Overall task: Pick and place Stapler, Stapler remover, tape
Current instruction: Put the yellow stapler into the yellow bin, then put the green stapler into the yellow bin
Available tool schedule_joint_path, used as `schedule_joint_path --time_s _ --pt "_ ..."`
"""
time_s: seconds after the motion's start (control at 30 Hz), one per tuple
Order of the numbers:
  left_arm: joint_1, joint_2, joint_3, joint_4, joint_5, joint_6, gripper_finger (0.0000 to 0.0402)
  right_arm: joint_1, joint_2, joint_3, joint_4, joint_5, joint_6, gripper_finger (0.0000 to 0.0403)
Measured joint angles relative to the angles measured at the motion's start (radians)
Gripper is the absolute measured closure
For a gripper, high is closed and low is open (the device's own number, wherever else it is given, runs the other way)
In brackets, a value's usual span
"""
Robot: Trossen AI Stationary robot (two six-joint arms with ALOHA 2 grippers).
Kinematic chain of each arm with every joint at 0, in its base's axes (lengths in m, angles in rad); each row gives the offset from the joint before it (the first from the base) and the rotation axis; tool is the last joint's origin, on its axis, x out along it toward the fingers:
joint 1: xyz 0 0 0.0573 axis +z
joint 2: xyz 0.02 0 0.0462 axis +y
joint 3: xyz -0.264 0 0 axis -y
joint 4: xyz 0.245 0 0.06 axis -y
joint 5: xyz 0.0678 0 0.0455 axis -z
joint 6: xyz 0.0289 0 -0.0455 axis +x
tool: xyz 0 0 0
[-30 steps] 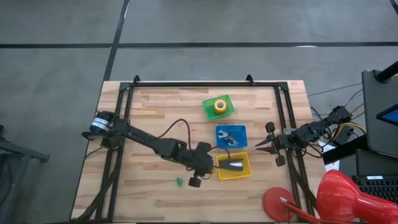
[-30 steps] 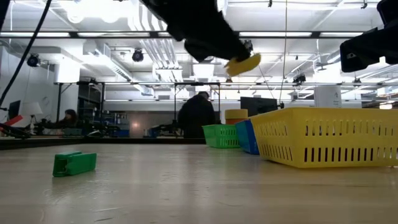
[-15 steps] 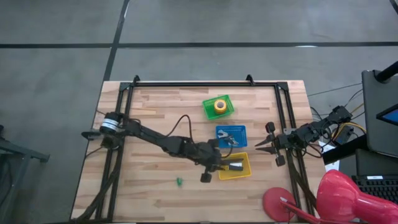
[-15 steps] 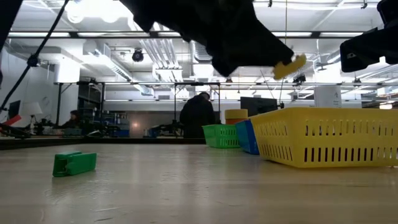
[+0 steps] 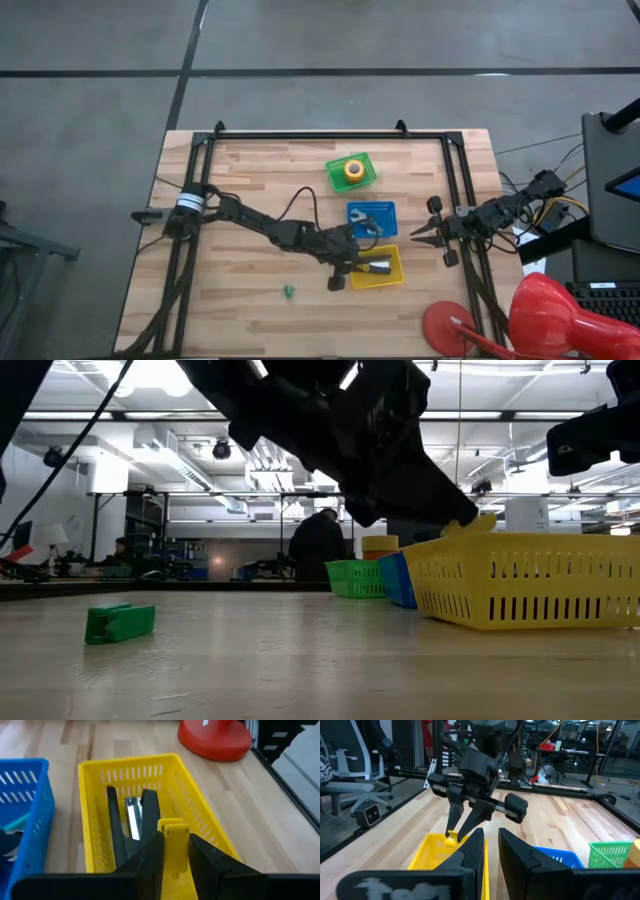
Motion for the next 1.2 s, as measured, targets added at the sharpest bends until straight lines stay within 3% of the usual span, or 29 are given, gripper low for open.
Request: schedule_joint_path --time_s 0.63,1.03,1.2 --pt "0.003 -0.015 0.000 -0.038 0.037 -0.003 0.0280 0.000 0.000 0.000 0.000 0.000 0.000 0.0351" --pt "-0.060 -0.189 -0.004 -0.556 0.061 0.003 0.0280 0.000 0.000 0.000 0.000 0.000 -0.002 0.0351" --pt "-0.109 -0.200 -0.028 -0.695 0.060 -0.094 0.0280 0.000 0.000 0.000 0.001 0.000 -0.002 0.0351"
